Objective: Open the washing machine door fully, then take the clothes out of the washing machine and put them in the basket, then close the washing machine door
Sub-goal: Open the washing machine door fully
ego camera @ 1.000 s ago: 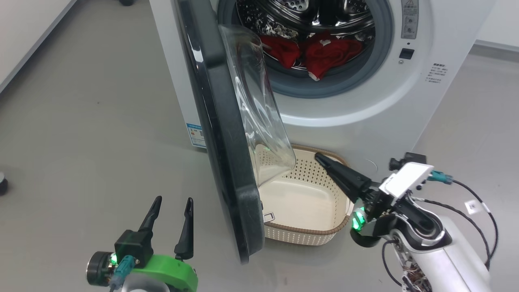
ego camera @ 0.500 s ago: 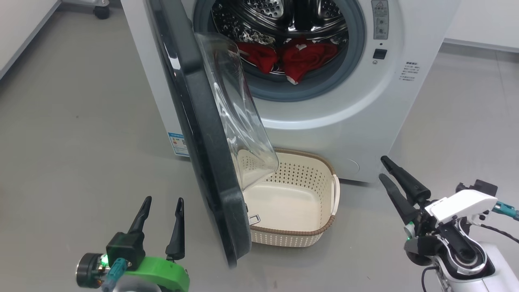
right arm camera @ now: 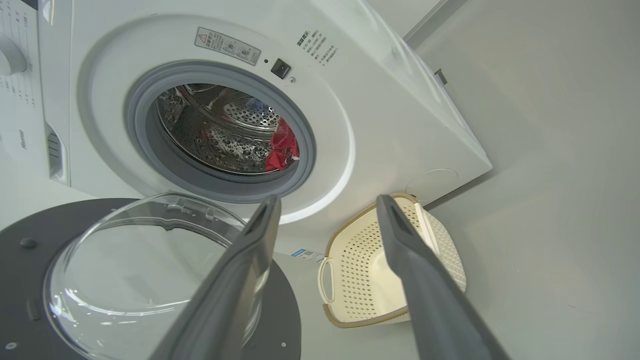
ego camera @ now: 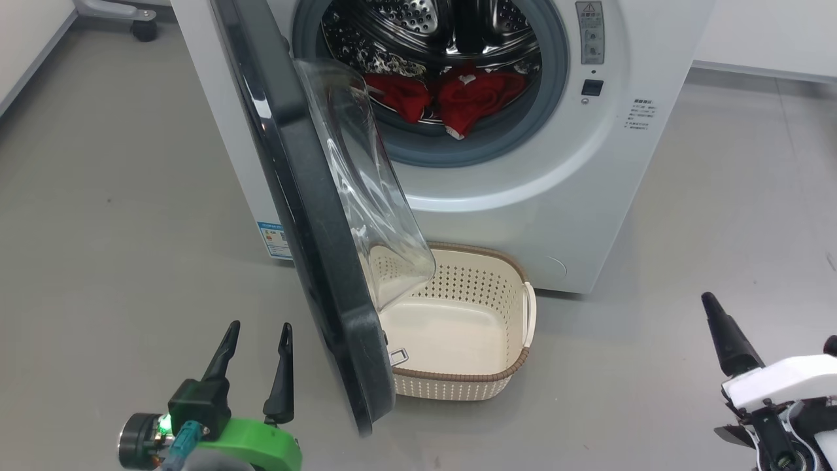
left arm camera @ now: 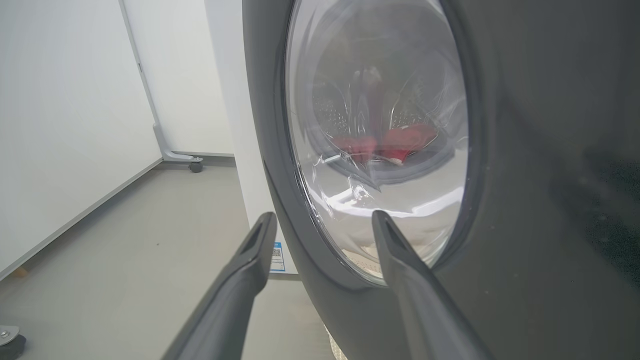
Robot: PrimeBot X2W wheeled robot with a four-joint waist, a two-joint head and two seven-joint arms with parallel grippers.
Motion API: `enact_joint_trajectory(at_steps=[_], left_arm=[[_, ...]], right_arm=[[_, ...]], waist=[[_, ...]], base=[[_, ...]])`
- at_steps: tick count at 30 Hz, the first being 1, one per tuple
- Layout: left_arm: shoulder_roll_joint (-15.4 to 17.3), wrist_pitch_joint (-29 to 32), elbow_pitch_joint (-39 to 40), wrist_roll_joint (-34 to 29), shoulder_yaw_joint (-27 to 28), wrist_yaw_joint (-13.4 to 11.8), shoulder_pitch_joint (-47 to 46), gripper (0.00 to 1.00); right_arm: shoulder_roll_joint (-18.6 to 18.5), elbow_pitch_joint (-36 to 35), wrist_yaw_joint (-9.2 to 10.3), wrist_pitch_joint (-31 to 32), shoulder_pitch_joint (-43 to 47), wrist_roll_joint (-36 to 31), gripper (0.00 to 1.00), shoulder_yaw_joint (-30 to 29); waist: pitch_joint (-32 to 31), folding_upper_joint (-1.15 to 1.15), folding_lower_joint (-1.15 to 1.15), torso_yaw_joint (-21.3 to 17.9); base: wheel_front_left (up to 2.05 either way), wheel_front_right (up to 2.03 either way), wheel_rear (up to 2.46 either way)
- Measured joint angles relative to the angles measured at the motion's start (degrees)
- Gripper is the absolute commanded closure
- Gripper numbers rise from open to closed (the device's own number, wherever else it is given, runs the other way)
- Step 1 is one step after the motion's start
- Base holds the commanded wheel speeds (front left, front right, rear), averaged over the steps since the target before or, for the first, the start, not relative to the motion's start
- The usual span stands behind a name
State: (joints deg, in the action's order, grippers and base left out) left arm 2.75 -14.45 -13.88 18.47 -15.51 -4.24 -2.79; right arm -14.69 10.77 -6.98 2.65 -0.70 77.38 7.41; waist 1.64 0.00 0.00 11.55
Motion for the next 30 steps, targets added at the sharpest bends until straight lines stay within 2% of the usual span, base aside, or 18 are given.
enact_joint_trajectory(at_steps=[4,13,16,20,24,30], left_arm=[[-0.01,0.0,-0.03,-0.33,0.07,0.07,0.21,0.0],[-0.01,0.0,-0.12,-0.35,0.64,0.49,0.26,0.0],[-0.02,0.0,-0.14,-0.35,0.7,0.52,0.26,0.0],[-0.03,0.0,-0.24,-0.42,0.8,0.52,0.26,0.0],[-0.03,0.0,-0.41,-0.43,0.82,0.58,0.27,0.0],[-0.03,0.0,-0.6,-0.44,0.89,0.99,0.28,0.0]], right_arm=[[-2.29,1.22,0.71,-5.13,1.38,-8.06,0.0,0.34],[-7.42,2.72,6.91,-16.71,1.91,-25.48,0.0,1.3],[-9.36,2.92,9.27,-17.6,1.93,-31.26,0.0,2.34],[-9.98,2.97,11.74,-17.38,1.97,-35.7,0.0,3.38],[-9.51,2.96,12.3,-17.35,2.26,-38.69,0.0,5.16],[-6.73,3.01,12.76,-17.35,2.96,-39.97,0.0,6.44]], waist=[[-0.08,0.0,0.0,-0.14],[-0.2,0.0,0.0,-0.65],[-0.25,0.0,0.0,-0.79],[-0.31,0.0,0.0,-0.96],[-0.35,0.0,0.0,-1.13],[-0.25,0.0,0.0,-1.52]], base=[[0.0,0.0,0.0],[0.0,0.0,0.0],[0.0,0.0,0.0],[0.0,0.0,0.0],[0.0,0.0,0.0],[0.0,0.0,0.0]])
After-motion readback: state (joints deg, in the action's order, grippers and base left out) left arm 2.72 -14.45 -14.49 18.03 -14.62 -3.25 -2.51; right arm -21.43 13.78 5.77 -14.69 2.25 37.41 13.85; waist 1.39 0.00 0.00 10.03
